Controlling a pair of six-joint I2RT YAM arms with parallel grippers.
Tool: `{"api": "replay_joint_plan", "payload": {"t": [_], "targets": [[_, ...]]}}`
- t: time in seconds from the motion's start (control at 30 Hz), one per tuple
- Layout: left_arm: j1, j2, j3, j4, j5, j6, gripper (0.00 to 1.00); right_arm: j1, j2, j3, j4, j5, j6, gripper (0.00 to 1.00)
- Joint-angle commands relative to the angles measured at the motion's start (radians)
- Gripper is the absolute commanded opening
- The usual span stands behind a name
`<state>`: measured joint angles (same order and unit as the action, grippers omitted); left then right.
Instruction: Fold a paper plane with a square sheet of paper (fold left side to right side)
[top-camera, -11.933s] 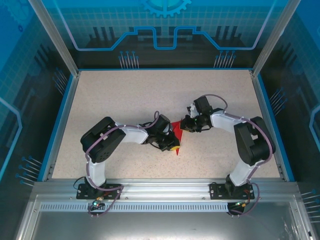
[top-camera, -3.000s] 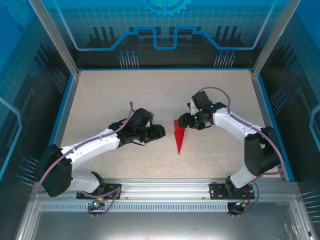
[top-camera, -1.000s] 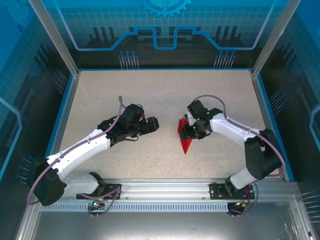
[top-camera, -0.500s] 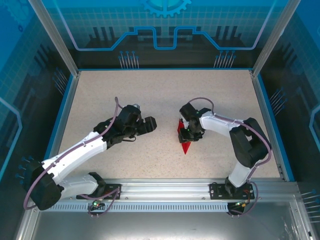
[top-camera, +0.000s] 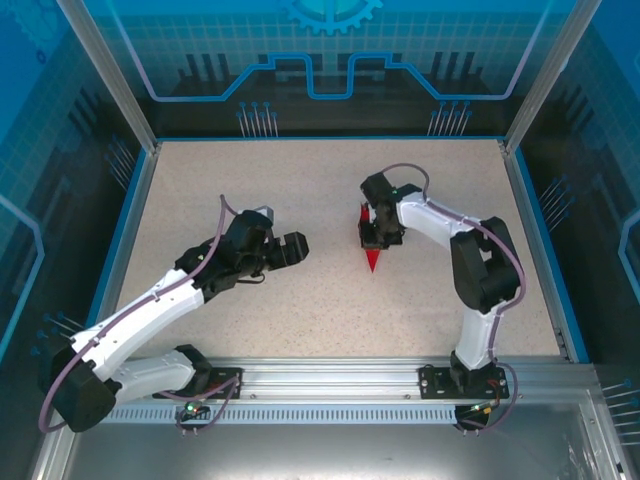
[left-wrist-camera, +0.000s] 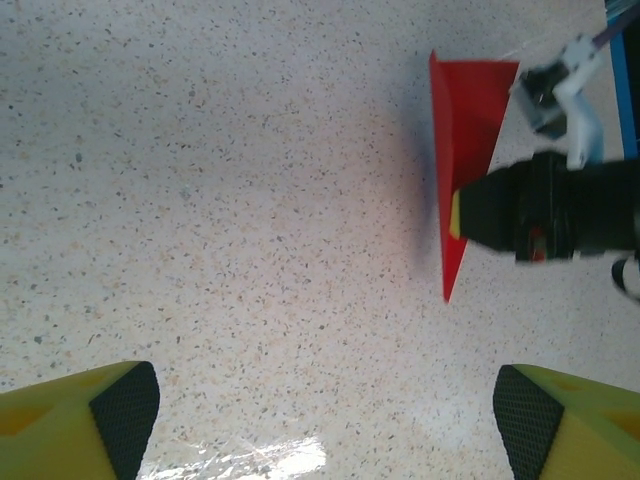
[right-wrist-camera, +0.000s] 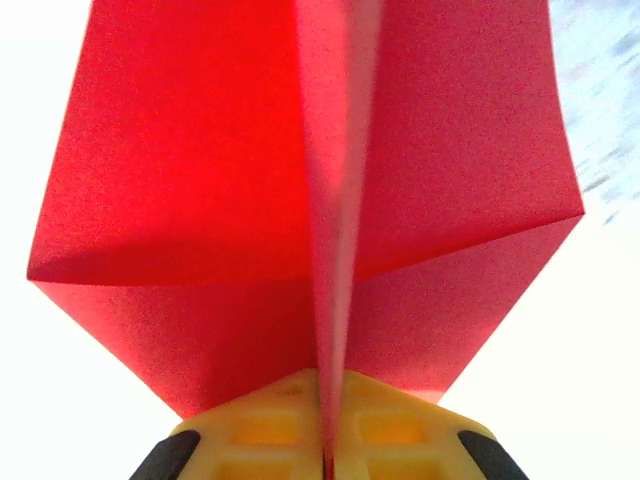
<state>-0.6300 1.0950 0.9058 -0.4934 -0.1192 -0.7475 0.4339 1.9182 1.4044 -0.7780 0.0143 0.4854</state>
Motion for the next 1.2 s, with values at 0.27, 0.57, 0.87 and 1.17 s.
{"api": "replay_joint_plan", "payload": {"t": [0.27, 0.57, 0.87, 1.17], "targets": [[0.015, -0.037, 0.000, -0.057, -0.016, 0.055, 0.91, -0.089, 0.289, 0.392, -0.229, 0.078, -0.097, 0.09], [0.037, -0.008, 0.008, -0.062, -0.017, 0.060, 0.92, -0.089, 0.379, 0.453, -0.244, 0.061, -0.100, 0.14], [0.120, 0.077, 0.065, -0.107, 0.065, 0.062, 0.94, -0.077, 0.303, 0.425, -0.242, 0.044, -0.138, 0.24], [0.245, 0.117, 0.103, -0.090, 0.196, 0.075, 0.94, -0.070, 0.051, 0.279, -0.256, 0.068, -0.179, 0.47]]}}
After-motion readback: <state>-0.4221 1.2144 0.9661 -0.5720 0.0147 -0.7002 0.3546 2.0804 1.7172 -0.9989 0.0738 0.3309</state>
